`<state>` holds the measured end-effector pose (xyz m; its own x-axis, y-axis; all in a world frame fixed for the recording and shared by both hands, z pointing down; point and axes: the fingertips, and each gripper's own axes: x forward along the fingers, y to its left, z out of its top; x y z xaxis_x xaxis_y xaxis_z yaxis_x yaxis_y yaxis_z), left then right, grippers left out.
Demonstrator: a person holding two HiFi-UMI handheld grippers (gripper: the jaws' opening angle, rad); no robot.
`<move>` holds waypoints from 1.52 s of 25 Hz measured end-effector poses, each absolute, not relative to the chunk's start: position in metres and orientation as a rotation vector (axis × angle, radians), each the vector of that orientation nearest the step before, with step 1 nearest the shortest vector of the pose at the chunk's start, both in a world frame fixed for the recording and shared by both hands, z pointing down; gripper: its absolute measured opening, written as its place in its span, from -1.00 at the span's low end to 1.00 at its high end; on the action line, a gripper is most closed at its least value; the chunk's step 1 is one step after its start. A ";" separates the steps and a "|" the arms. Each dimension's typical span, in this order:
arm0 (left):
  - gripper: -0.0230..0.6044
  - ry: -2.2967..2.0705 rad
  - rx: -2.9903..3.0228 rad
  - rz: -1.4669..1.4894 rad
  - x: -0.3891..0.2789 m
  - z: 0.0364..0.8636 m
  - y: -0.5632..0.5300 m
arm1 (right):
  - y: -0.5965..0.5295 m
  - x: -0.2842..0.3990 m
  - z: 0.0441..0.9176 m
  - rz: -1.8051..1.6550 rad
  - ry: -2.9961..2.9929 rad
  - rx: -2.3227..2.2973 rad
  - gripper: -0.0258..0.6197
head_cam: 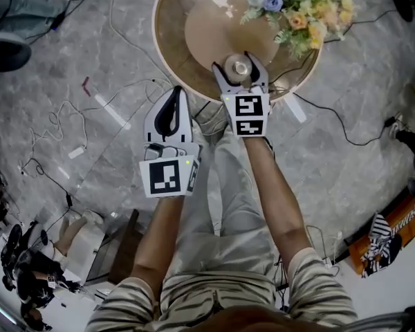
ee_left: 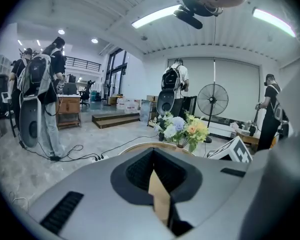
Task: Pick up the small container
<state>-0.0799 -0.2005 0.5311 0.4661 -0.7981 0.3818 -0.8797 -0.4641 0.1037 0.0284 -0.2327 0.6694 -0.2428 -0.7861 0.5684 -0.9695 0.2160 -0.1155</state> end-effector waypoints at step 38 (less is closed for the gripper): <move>-0.93 -1.456 2.598 0.361 -0.075 0.296 -0.142 | -0.166 0.045 0.325 0.490 -2.362 1.704 0.14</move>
<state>-0.0752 -0.1417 0.2960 0.5024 -0.8196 0.2753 -0.8534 -0.5212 0.0057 0.0454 -0.1659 0.3248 -0.3223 -0.8838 0.3391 -0.9458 0.2853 -0.1553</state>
